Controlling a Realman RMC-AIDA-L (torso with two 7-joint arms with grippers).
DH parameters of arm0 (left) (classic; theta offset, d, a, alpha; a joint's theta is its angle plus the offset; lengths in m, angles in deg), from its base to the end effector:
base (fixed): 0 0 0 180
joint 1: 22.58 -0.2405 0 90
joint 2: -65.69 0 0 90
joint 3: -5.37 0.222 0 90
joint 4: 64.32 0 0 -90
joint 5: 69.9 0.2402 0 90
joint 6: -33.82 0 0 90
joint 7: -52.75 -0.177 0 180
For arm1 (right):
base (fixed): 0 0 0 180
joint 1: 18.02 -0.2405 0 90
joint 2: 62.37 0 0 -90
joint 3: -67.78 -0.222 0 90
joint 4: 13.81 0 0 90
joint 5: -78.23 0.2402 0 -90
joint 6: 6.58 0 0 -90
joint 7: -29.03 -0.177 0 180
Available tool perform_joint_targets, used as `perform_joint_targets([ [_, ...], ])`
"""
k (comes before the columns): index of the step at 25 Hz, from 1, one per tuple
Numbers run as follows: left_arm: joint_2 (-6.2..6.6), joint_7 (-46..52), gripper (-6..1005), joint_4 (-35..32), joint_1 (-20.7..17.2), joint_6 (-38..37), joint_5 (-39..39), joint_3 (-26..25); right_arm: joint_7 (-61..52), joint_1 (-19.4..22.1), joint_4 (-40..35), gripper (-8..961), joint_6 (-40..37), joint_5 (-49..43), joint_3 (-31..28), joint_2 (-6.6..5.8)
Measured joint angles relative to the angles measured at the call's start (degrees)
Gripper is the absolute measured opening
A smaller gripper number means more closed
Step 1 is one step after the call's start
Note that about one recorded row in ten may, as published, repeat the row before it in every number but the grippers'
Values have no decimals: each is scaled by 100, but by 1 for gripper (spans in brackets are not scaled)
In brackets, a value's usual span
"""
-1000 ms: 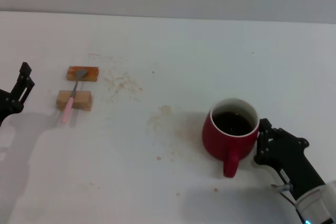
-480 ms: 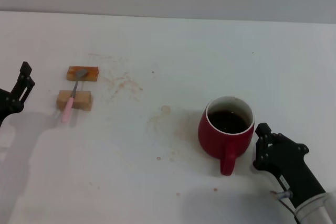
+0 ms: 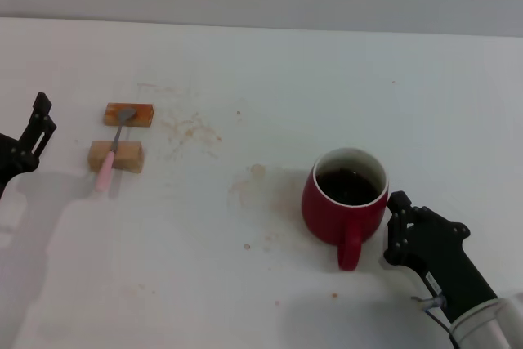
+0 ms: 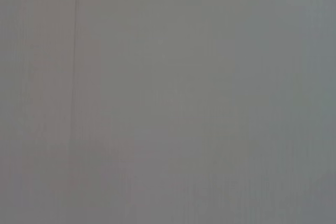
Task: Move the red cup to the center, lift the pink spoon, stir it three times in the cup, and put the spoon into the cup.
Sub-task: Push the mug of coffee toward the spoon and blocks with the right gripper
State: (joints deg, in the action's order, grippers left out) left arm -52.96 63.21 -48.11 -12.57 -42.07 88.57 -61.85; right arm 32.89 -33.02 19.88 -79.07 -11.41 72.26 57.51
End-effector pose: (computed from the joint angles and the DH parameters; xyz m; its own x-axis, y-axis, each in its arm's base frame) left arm -0.3319 0.3010 -0.0030 0.6948 -0.1303 0.7073 0.6894 -0.1595 -0.7066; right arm 0.2666 0.2326 -0.1434 0.5648 -0.1972 -0.8013 -0.8126 -0.3022 -0.4984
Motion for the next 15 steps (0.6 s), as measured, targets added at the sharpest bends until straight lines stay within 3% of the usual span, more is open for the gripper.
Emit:
perform_joint_targets([
  [15,0,0,752,-26,2,-4,-1,-31,-289,-526,-32,0,374,0,-43,0],
])
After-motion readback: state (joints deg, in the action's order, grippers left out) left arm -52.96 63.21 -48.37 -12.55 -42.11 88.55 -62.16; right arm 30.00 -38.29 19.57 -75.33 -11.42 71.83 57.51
